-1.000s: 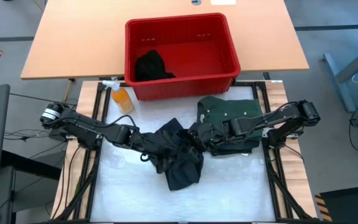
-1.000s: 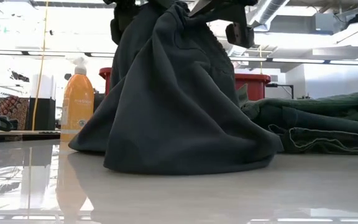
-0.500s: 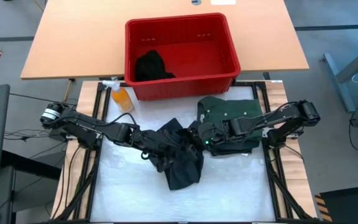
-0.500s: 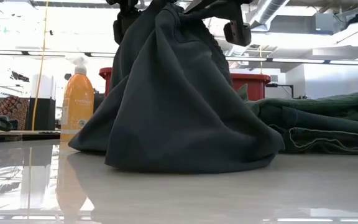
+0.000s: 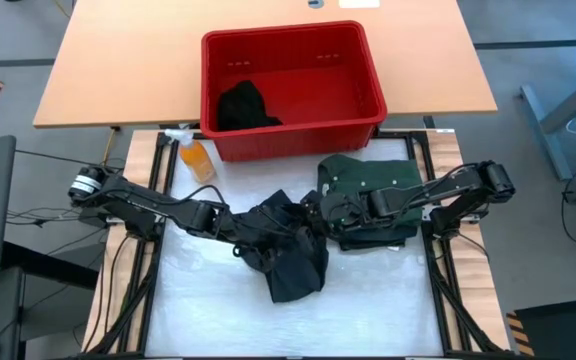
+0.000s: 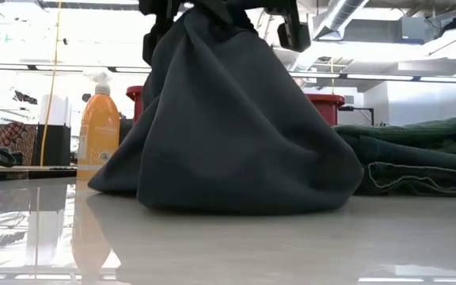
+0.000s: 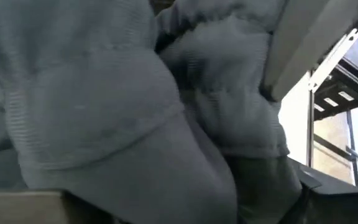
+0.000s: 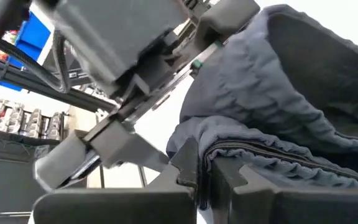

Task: Fold Laundry from Bin
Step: Fold the black short

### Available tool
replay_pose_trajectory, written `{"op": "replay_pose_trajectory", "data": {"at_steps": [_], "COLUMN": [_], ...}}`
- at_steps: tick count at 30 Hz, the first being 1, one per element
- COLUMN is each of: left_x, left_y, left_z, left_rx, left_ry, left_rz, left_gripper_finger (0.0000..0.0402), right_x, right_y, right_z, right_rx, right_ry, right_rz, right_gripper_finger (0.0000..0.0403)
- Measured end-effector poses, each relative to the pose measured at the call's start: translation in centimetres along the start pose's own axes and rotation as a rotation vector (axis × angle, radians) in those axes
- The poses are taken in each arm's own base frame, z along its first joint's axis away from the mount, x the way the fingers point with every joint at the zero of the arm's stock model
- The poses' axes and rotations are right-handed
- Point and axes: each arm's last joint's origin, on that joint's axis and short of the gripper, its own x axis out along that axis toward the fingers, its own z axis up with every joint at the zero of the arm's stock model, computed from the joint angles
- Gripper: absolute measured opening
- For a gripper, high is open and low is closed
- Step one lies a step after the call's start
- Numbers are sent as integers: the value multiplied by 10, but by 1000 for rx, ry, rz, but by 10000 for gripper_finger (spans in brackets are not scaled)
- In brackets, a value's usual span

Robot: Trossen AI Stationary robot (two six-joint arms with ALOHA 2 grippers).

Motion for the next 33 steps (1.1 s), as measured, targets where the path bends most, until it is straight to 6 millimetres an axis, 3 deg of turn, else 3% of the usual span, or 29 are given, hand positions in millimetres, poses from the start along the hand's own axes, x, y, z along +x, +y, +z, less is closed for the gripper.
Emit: {"op": "replay_pose_trajectory", "data": {"at_steps": [3,9,15,21,27,33], "left_x": [0,-1,-5,-24,-67,-129], "left_y": [1,1,-3,-5,-9,-14], "left_z": [-1,0,6,15,34,59], "left_rx": [-2,34,98,168,208,272], "left_ry": [8,-8,-5,37,-52,-319], "left_rz": [12,36,34,83,74,-46], "left_gripper_finger": [180,22,16,16,15,15], "right_x": [0,0,-8,-47,-100,-136], "right_y": [0,0,-3,-11,-10,15], "right_z": [0,0,9,21,22,13], "right_rx": [-3,-39,-116,-177,-265,-500], "right_ry": [1,12,88,185,146,-18], "right_rz": [0,7,74,46,-48,24], "right_gripper_finger": [37,57,87,101,102,102]}}
